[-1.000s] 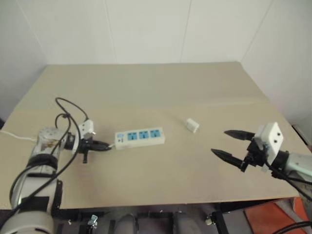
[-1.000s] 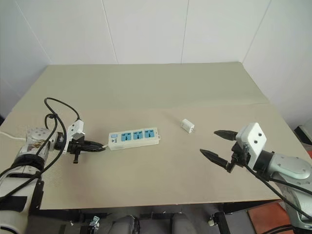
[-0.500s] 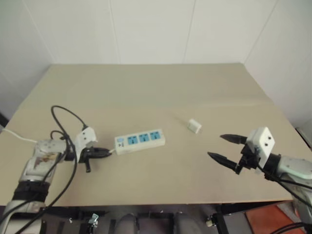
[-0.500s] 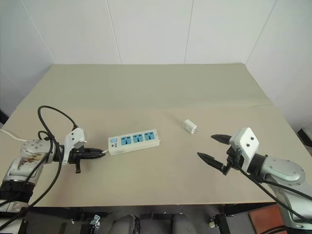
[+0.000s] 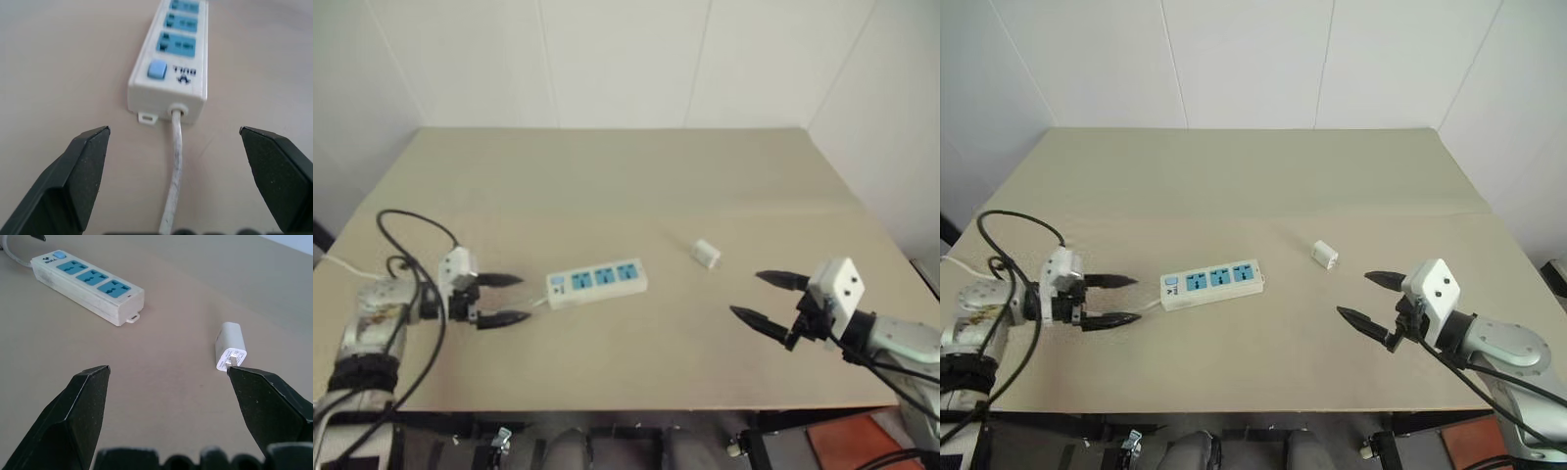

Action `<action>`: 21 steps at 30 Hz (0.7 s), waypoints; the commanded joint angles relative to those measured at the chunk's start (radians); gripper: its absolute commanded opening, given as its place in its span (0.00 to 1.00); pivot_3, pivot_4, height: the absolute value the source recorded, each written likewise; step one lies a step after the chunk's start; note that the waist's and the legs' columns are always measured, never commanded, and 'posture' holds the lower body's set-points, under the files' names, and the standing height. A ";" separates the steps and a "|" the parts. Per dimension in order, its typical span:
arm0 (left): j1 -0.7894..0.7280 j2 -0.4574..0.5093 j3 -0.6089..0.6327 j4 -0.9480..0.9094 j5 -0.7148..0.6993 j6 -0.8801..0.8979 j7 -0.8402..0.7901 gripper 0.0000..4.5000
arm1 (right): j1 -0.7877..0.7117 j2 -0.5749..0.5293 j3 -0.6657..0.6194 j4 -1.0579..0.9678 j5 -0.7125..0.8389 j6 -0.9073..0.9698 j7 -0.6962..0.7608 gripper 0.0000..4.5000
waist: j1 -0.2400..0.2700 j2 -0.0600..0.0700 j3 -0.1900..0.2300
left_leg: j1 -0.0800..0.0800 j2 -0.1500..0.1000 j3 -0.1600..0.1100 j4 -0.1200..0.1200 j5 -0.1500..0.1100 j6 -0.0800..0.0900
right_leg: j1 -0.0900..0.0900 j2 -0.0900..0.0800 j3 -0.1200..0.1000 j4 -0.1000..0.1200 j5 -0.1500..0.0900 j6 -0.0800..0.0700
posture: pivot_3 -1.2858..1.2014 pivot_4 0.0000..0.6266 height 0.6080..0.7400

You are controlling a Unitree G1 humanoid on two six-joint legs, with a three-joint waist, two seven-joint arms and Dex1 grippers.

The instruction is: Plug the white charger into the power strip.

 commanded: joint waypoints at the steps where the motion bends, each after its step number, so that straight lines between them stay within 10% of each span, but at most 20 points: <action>1: -0.051 -0.012 -0.004 0.121 -0.079 -0.093 -0.040 0.99 | -0.004 -0.001 -0.030 -0.028 0.017 -0.024 0.000 1.00 | 0.000 0.000 0.000 | 0.000 0.000 0.000 0.000 0.000 0.000 | 0.000 0.000 0.000 0.000 0.000 0.000 | 0.52 0.24 1.00; 21: -0.272 -0.200 -0.125 0.514 -0.043 -0.482 -0.040 0.99 | -0.001 -0.049 -0.069 -0.061 0.049 0.018 -0.005 1.00 | -0.004 -0.002 0.001 | -0.001 -0.001 -0.001 0.001 0.000 0.000 | 0.000 0.000 0.000 0.000 0.000 0.000 | 0.52 0.24 1.00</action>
